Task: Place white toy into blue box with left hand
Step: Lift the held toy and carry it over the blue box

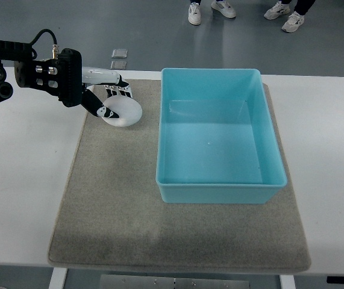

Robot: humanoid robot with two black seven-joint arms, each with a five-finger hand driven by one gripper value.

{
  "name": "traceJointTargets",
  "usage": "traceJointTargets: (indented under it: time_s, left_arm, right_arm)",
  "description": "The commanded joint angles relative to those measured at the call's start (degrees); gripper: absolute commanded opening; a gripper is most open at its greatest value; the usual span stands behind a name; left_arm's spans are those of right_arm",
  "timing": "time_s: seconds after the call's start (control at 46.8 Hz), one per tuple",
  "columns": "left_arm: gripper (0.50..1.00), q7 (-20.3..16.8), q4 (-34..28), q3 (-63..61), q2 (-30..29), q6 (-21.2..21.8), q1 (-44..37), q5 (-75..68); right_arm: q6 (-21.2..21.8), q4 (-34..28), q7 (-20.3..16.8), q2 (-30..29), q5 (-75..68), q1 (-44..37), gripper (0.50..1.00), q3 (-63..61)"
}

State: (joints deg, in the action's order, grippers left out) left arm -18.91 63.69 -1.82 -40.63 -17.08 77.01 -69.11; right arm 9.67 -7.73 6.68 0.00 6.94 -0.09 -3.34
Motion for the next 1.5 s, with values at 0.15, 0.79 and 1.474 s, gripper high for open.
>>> traceJointTargets:
  time_s: [0.15, 0.79, 1.474]
  left_arm:
    - [0.598, 0.0, 0.0, 3.2, 0.5, 0.1, 1.7, 0.0]
    - [0.606, -0.3, 1.9, 7.9, 5.5, 2.0, 0.9, 0.5]
    - [0.632, -0.2, -1.1, 7.6, 15.5, 4.2, -2.8, 0.6]
  right_arm:
    - [0.0, 0.0, 0.0, 0.0, 0.0, 0.0, 0.936, 0.0]
    - [0.0, 0.0, 0.0, 0.0, 0.0, 0.0, 0.936, 0.0]
    - [0.0, 0.0, 0.0, 0.0, 0.0, 0.0, 0.936, 0.0]
